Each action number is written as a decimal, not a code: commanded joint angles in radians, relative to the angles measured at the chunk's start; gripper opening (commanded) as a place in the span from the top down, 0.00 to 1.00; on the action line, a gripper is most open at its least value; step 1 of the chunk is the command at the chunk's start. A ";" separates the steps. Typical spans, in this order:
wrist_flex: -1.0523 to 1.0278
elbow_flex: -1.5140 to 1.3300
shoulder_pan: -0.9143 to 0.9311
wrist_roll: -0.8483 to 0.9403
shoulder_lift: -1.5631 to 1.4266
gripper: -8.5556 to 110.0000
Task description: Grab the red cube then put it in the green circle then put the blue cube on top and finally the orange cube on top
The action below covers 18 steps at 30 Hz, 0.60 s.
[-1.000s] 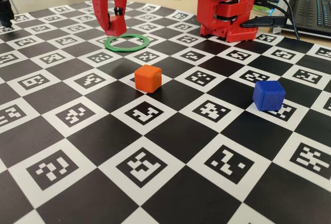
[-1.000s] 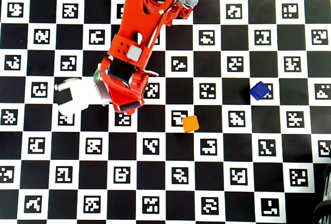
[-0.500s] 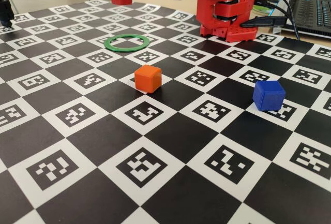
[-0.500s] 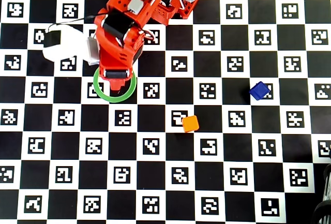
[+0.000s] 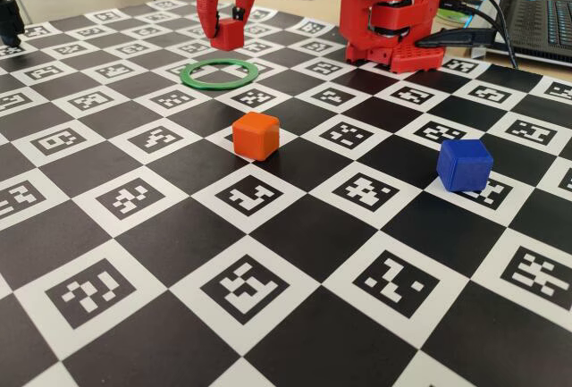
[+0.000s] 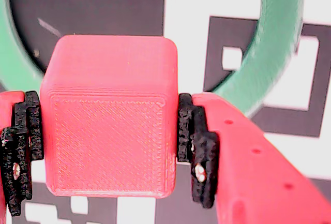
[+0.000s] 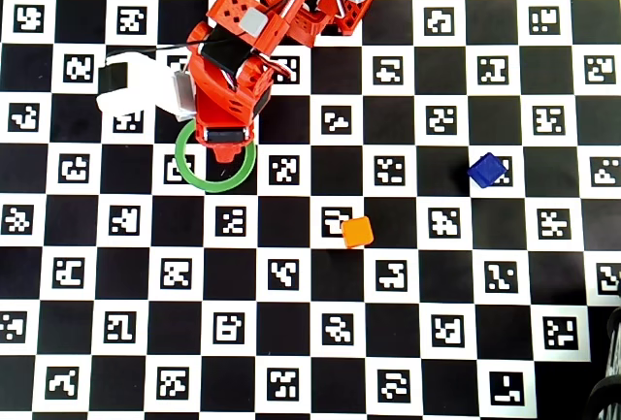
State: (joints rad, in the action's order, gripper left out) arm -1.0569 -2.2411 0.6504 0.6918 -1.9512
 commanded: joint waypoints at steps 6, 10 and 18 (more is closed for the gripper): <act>0.123 -0.040 0.025 0.038 0.021 0.86; 0.140 -0.044 0.025 0.048 0.049 0.86; 0.161 -0.051 0.038 0.061 0.087 0.86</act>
State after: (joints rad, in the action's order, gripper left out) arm -0.9097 -2.2994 0.6734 0.7455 -1.8530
